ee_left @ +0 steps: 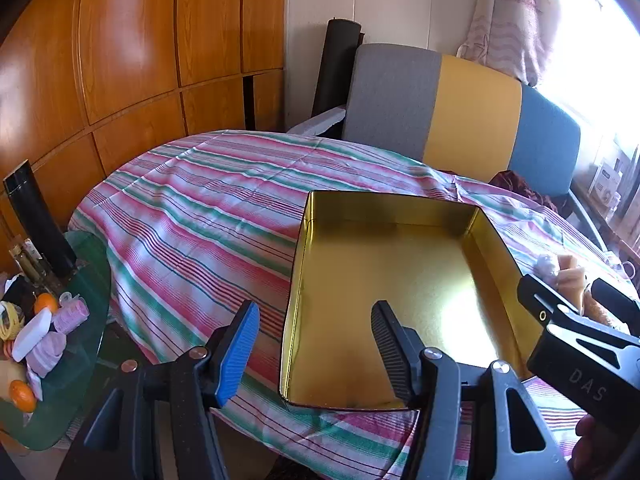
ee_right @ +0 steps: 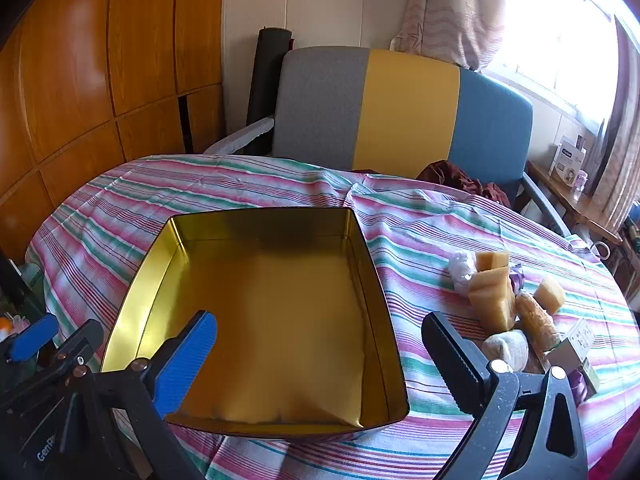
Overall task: Organize objects
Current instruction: 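Move both tools from the gold tray toward the item pile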
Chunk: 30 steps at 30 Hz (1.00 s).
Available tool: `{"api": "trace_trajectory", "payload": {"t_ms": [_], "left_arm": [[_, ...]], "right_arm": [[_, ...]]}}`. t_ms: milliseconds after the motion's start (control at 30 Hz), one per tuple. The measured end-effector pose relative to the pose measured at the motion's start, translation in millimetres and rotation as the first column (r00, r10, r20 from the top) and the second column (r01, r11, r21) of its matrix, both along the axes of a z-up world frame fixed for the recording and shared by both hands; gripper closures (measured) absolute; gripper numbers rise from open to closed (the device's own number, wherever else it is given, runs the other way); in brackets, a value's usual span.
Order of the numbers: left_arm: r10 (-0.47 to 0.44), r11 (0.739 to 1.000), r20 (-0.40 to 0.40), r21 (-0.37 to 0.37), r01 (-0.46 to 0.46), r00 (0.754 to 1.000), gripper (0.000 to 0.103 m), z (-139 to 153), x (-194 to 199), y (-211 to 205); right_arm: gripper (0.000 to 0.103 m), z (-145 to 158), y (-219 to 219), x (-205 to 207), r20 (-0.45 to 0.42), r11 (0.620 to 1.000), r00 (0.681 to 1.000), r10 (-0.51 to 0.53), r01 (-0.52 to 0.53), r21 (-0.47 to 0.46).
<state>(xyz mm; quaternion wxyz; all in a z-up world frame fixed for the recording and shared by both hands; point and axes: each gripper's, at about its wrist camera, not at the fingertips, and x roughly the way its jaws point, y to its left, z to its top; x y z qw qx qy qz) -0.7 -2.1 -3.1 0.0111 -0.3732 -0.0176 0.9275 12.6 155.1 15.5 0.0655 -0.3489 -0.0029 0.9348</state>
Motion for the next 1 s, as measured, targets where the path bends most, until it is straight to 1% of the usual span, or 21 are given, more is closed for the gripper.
{"api": "trace_trajectory", "payload": {"t_ms": [233,533,1000], "left_arm": [[0.006,0.999,-0.048,-0.031,-0.008,0.999,0.044,10.2,7.5,0.9],[-0.024,0.998,-0.103,-0.064,0.018,0.994,0.044,23.2,14.2,8.8],[-0.067,0.996,-0.069,-0.067,0.063,0.995,0.044,15.7,8.7,19.5]], "right_arm": [[0.000,-1.5,6.6,5.2,-0.014,1.000,1.000,-0.007,0.007,-0.012],[0.000,6.8,13.7,13.5,-0.052,1.000,0.999,-0.011,0.011,-0.004],[0.000,5.0,24.0,13.5,-0.049,1.000,0.999,-0.018,0.019,0.008]]}}
